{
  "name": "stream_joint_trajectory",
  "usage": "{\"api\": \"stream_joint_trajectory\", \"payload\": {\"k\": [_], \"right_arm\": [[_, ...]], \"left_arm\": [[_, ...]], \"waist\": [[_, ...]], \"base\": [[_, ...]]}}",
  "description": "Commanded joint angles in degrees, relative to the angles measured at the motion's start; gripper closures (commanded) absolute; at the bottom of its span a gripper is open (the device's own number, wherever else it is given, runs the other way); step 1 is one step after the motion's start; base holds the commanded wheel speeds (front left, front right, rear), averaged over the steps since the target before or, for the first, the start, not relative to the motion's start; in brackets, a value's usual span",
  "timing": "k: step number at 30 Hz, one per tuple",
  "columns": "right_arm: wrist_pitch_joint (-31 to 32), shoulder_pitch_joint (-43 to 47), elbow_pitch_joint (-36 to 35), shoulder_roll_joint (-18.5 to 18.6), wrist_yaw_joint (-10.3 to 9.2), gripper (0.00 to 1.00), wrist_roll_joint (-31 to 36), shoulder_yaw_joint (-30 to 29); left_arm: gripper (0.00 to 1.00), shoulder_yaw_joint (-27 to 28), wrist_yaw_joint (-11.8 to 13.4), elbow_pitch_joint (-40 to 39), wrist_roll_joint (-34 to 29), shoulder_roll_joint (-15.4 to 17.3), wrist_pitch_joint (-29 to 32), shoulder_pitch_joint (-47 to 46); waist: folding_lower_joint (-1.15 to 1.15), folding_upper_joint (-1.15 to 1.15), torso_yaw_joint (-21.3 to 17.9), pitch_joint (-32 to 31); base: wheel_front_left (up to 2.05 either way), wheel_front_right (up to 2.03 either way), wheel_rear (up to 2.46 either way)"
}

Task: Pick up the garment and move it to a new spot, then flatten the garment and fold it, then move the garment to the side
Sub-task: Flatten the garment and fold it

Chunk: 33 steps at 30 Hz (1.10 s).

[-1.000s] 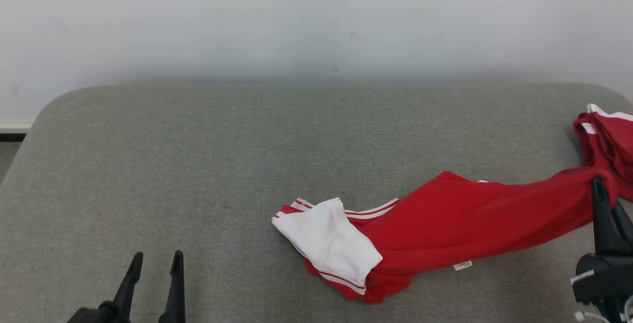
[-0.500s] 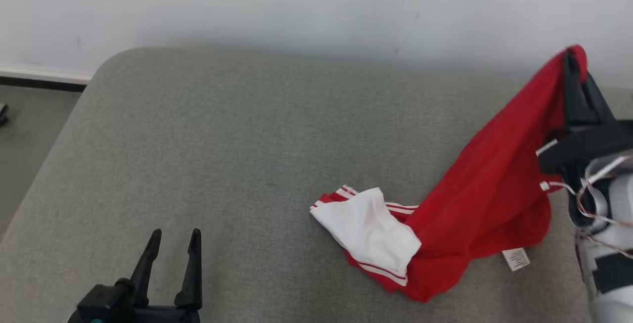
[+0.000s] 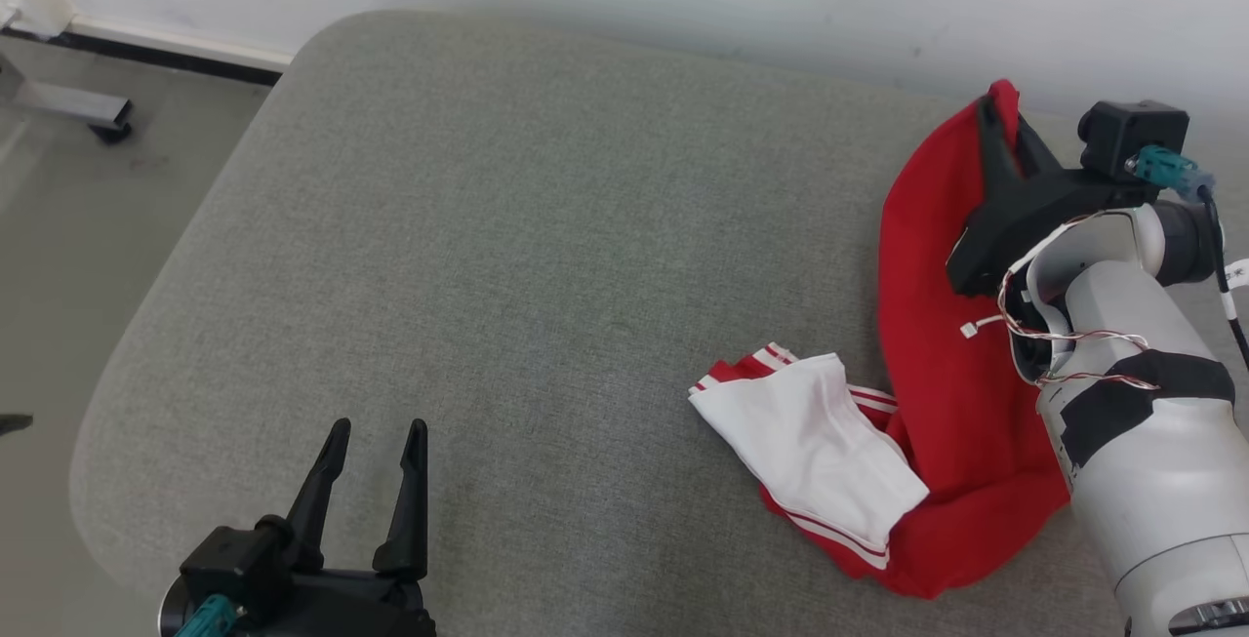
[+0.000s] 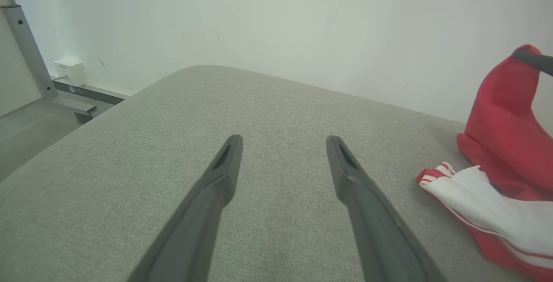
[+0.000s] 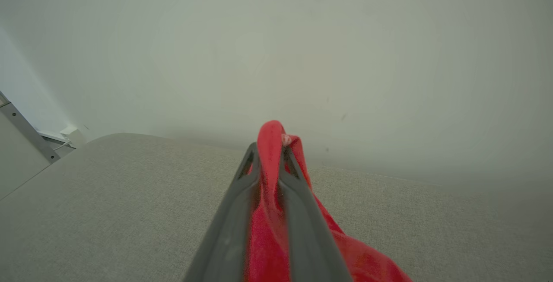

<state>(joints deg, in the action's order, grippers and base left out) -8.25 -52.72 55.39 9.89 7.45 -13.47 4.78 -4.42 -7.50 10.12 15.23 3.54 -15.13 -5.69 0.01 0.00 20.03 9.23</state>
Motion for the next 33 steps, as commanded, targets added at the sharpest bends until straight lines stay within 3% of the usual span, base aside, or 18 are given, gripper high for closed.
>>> {"api": "stream_joint_trajectory", "payload": {"k": [1, 7, 13, 25, 33], "right_arm": [[-1.1, -1.0, 1.8, 0.1, 0.04, 0.0, 0.7, 0.2], [-5.4, -2.0, 6.1, -0.2, 0.04, 0.0, -0.3, 2.7], [-6.9, 2.0, 2.2, 1.2, 0.03, 0.0, -3.9, 5.8], [-6.9, 23.4, -22.2, 6.3, 0.04, 0.0, -9.2, 3.4], [-6.9, 43.2, -39.9, 5.6, 0.04, 0.0, -9.5, -0.3]], "left_arm": [[0.0, 0.0, 0.0, 0.2, 0.4, -0.1, 0.0, -0.7], [0.0, 1.2, 0.0, 0.3, -0.1, 0.0, 0.0, 0.1], [0.0, 2.6, 0.0, -0.1, -0.8, 1.1, 0.0, 1.7], [0.0, 5.1, 0.0, -0.9, -2.0, 2.5, 0.0, 5.2], [0.0, 6.3, 0.0, -1.6, -2.8, 2.1, 0.0, 7.3]], "waist": [[-0.01, 0.0, 1.1, 1.1], [-0.01, 0.0, -1.6, 0.3], [-0.01, 0.0, -6.1, -2.9], [-0.01, 0.0, -13.3, -7.4], [-0.01, 0.0, -16.1, -8.9]], "base": [[0.0, 0.0, 0.0], [0.0, 0.0, 0.0], [0.0, 0.0, 0.0], [0.0, 0.0, 0.0], [0.0, 0.0, 0.0]]}}
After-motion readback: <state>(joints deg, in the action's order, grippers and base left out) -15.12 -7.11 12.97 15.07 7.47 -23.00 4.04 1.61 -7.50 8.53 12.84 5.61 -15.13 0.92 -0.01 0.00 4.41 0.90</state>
